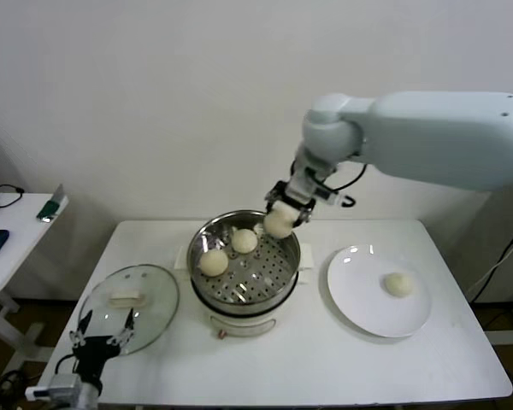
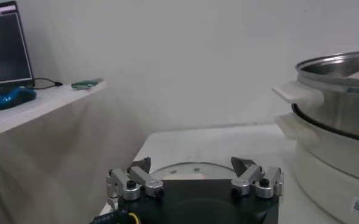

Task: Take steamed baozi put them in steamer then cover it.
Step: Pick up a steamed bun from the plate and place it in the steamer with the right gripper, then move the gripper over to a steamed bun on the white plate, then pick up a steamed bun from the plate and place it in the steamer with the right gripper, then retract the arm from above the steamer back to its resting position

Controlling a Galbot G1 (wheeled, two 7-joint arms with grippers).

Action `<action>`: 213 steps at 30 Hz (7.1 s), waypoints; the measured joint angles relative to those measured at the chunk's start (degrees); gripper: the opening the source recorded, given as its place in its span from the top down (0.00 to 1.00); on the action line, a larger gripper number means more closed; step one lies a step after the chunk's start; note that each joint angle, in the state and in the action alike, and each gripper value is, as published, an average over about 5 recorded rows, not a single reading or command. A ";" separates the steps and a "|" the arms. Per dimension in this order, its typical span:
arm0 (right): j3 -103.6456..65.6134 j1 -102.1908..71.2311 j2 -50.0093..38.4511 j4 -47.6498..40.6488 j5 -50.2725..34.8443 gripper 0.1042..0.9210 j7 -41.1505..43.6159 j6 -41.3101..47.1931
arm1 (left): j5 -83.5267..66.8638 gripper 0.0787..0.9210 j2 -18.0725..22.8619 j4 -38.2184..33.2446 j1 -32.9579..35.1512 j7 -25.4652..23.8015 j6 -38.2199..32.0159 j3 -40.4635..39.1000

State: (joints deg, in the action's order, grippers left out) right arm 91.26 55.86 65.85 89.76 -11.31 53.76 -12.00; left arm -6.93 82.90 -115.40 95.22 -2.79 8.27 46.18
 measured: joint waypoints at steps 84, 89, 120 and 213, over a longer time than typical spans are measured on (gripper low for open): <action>-3.34 -27.27 -27.53 -26.62 -5.53 0.12 3.08 19.48 | 0.54 0.12 0.96 0.64 0.35 -0.15 -0.20 0.25; -7.48 -32.50 -26.43 -30.00 -3.25 0.12 2.45 19.55 | 0.64 0.12 1.03 0.91 0.36 -0.13 -0.26 0.23; -15.14 -40.64 -22.11 -37.62 -0.97 0.33 2.35 19.27 | 1.27 0.12 1.07 1.61 -0.06 -0.15 -0.46 -0.32; -5.32 -12.84 -3.02 -9.28 -38.66 0.12 -15.98 34.81 | -1.36 0.12 -0.20 -0.47 -1.63 -0.25 0.54 0.31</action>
State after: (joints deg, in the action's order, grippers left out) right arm 85.94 43.03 62.82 80.48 -49.97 37.77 22.82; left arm -8.29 82.70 -115.88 93.59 -3.04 8.81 46.49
